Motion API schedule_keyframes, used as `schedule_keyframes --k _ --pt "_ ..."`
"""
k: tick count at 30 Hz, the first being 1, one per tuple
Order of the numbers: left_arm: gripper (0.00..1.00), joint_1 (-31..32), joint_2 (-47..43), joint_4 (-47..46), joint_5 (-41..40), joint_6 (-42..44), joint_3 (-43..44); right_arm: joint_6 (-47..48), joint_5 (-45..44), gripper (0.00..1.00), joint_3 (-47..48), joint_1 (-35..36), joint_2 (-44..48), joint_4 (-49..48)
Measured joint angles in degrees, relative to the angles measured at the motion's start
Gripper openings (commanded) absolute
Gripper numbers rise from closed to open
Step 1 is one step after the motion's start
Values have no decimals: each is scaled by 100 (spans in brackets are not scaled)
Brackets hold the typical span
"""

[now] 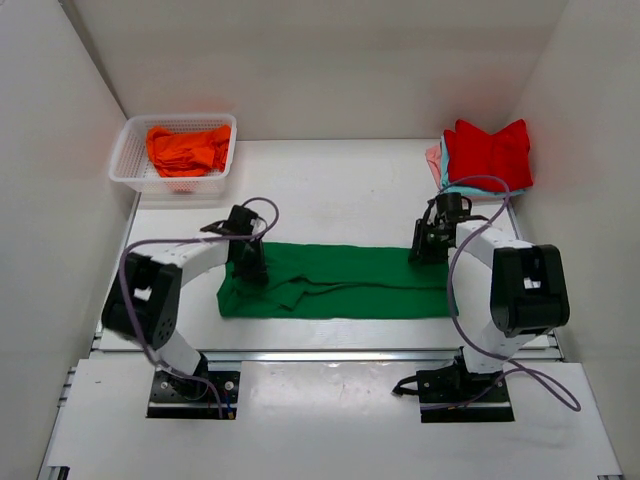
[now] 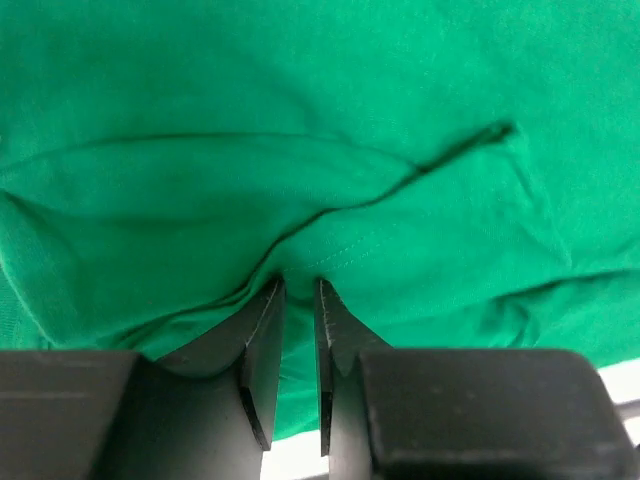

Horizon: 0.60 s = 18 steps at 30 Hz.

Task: Fold and stack the t-shirts
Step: Rotate the tshirt 90 degrees

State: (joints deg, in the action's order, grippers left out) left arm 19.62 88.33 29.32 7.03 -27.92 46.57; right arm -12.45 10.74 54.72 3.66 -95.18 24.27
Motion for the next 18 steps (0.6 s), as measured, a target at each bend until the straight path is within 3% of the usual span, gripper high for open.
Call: schedule_keyframes --k 5,9,11,15,16,18 --pt "26 153 1502 254 -192 81 1711 -492 -192 35 -844 380 730 -254" --pt "27 201 2949 616 -192 190 3755 -1012 -227 33 -1609 721 1517 -400" --pt "27 212 3845 968 -201 289 5125 -1320 -197 29 -1934 962 1847 -535" --pt "25 197 6264 2114 -39 455 9357 -2033 -103 28 -2190 1871 2044 -789" --pt "26 184 6682 2081 39 450 10017 -2190 -61 27 -2190 2107 1985 -887" --pt "25 109 6564 1635 286 435 9639 -2538 -11 26 -2186 2671 1829 -1193"
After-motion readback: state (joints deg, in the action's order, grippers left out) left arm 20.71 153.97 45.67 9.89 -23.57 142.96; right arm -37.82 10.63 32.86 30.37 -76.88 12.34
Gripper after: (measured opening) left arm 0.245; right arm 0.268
